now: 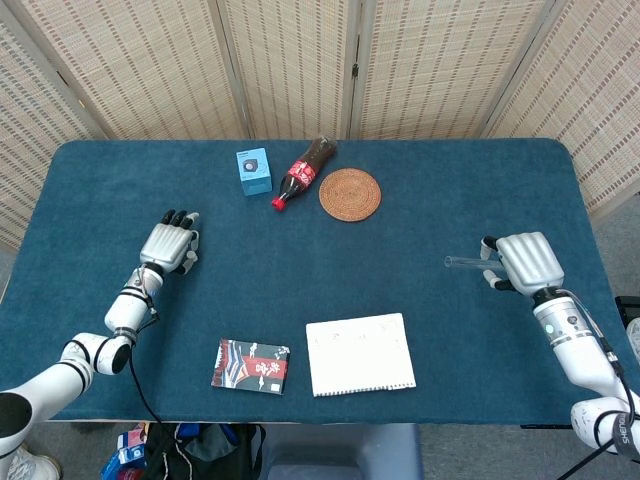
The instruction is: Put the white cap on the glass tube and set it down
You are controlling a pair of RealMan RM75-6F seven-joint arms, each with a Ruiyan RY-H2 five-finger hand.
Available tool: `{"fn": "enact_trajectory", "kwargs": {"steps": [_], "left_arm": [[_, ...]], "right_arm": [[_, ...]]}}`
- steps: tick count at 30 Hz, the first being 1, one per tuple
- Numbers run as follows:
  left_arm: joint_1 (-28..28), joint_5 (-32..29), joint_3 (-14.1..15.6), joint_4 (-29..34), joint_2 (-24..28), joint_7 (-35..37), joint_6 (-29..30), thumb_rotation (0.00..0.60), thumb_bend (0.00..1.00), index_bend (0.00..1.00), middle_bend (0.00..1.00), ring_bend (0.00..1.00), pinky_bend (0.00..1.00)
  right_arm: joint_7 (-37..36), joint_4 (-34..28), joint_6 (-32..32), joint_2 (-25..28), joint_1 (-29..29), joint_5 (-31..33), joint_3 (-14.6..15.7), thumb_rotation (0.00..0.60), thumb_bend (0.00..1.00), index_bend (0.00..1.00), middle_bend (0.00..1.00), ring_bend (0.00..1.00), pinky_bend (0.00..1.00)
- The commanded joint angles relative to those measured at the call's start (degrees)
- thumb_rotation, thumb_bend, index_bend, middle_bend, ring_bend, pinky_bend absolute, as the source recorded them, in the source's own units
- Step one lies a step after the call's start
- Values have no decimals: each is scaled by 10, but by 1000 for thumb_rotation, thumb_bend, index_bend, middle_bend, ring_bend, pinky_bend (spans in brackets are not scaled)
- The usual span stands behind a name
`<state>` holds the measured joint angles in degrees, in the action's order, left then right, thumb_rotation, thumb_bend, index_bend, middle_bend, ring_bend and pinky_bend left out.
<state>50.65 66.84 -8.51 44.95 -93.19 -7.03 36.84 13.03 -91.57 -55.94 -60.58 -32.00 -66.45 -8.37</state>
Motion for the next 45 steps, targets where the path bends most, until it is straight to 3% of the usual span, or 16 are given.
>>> {"fn": "enact_trajectory", "kwargs": {"steps": [1,12,19,27,32,39,45], "left_arm": [[-1,1,-1,-2,-1,2,0,600,328,458,0,0,0],[-2,11,-2,-13,-6,19,-2,600,337,506,0,0,0],[-6,14,-16,3,8,66,0,600,405,521,0,0,0],[-27,43,-39,122,100,139,58,600,441,544,47,0,0],[-48,56,-58,233,178,170,106,600,441,546,50,0,0],[-68,67,-79,366,254,186,155,600,447,558,50,0,0],[-72,89,-88,451,289,175,185,600,448,563,50,0,0]], "right_arm": [[0,0,0,0,0,0,0,600,613,875,1000,1000,1000],[6,-2,2,1,-1,5,0,600,613,875,1000,1000,1000],[5,-5,0,1,-1,5,0,600,613,875,1000,1000,1000],[-19,0,-6,-25,-7,-15,-7,600,613,887,1000,1000,1000],[-52,12,-5,-62,-18,-33,-16,600,614,887,1000,1000,1000],[-103,31,15,-114,-44,-54,-26,600,618,886,1000,1000,1000],[-134,40,25,-152,-65,-60,-38,600,620,886,1000,1000,1000]]}}
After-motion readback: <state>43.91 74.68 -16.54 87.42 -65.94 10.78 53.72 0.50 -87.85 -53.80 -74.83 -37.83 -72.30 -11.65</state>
